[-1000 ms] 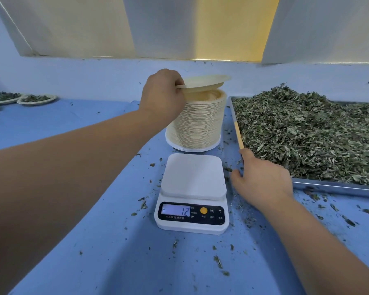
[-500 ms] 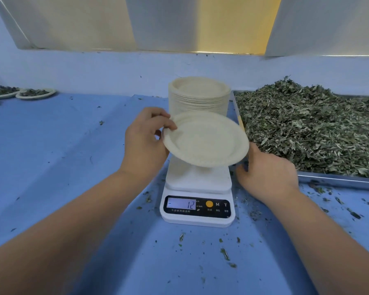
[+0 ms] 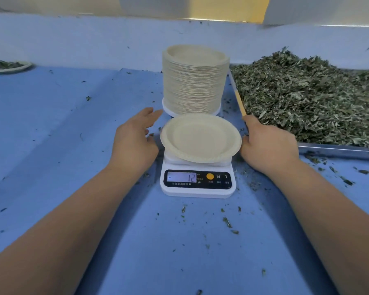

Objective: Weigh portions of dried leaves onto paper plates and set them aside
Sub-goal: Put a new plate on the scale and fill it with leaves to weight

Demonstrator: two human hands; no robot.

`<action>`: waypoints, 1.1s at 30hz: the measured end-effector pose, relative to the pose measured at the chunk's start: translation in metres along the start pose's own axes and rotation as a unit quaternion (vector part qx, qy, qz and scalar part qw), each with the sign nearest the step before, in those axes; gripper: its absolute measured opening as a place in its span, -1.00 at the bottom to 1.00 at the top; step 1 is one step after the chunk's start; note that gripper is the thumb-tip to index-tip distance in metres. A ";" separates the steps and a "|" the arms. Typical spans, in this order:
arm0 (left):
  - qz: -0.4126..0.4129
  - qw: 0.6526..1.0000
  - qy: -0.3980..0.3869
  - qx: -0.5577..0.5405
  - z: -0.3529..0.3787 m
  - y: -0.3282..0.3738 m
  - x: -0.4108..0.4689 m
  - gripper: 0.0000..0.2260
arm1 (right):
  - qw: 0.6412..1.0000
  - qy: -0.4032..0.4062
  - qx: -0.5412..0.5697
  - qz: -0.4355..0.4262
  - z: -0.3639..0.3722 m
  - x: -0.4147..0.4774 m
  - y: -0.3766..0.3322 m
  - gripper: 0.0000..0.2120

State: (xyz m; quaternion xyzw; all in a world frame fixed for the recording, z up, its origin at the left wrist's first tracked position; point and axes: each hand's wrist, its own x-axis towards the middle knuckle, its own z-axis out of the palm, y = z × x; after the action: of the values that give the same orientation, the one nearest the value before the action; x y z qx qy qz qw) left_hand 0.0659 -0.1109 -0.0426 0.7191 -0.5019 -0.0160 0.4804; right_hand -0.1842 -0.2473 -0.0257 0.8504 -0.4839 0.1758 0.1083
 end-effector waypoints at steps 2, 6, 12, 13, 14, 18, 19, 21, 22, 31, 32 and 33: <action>-0.028 1.000 -0.010 0.004 -0.003 -0.002 -0.001 -0.39 | 1.000 0.003 0.000 0.002 0.000 -0.001 0.000 -0.64; -0.079 0.996 -0.028 -0.008 -0.004 -0.004 -0.001 -0.49 | 1.000 0.015 -0.007 0.011 0.001 0.000 0.000 -0.62; -0.103 0.993 -0.027 -0.047 -0.004 0.004 -0.003 -0.59 | 1.000 0.010 -0.001 0.010 -0.001 -0.001 -0.002 -0.63; -0.108 0.992 -0.028 -0.054 -0.005 0.005 -0.004 -0.60 | 1.000 0.009 -0.002 0.009 -0.001 0.000 -0.003 -0.64; -0.111 0.991 -0.030 -0.062 -0.006 0.006 -0.004 -0.61 | 1.000 0.009 -0.003 0.009 -0.002 0.000 -0.003 -0.64; -0.126 0.988 -0.036 -0.086 -0.007 0.009 -0.008 -0.62 | 1.000 0.008 0.001 0.007 -0.002 -0.002 -0.003 -0.66; -0.132 0.986 -0.040 -0.091 -0.007 0.010 -0.009 -0.62 | 1.000 0.006 0.001 0.005 -0.003 -0.002 -0.003 -0.66; -0.139 0.985 -0.048 -0.094 -0.007 0.012 -0.009 -0.61 | 1.000 0.007 0.000 0.004 -0.003 -0.002 -0.003 -0.66; -0.141 0.984 -0.051 -0.092 -0.007 0.013 -0.009 -0.61 | 1.000 0.005 -0.002 0.004 -0.003 -0.003 -0.003 -0.66; -0.149 0.979 -0.060 -0.126 -0.006 0.011 -0.008 -0.64 | 0.999 0.001 0.033 0.018 -0.001 -0.001 0.000 -0.58; -0.149 0.978 -0.060 -0.130 -0.006 0.010 -0.009 -0.64 | 0.999 0.003 0.035 0.019 -0.001 -0.001 0.000 -0.57; -0.149 0.978 -0.061 -0.132 -0.006 0.010 -0.008 -0.63 | 0.999 0.009 0.039 0.023 0.000 0.000 0.000 -0.56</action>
State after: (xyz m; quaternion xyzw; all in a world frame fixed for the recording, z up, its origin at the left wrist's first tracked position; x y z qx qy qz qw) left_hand 0.0575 -0.1011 -0.0360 0.7139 -0.4108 -0.1970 0.5318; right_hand -0.1841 -0.2471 -0.0260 0.8412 -0.4948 0.2046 0.0752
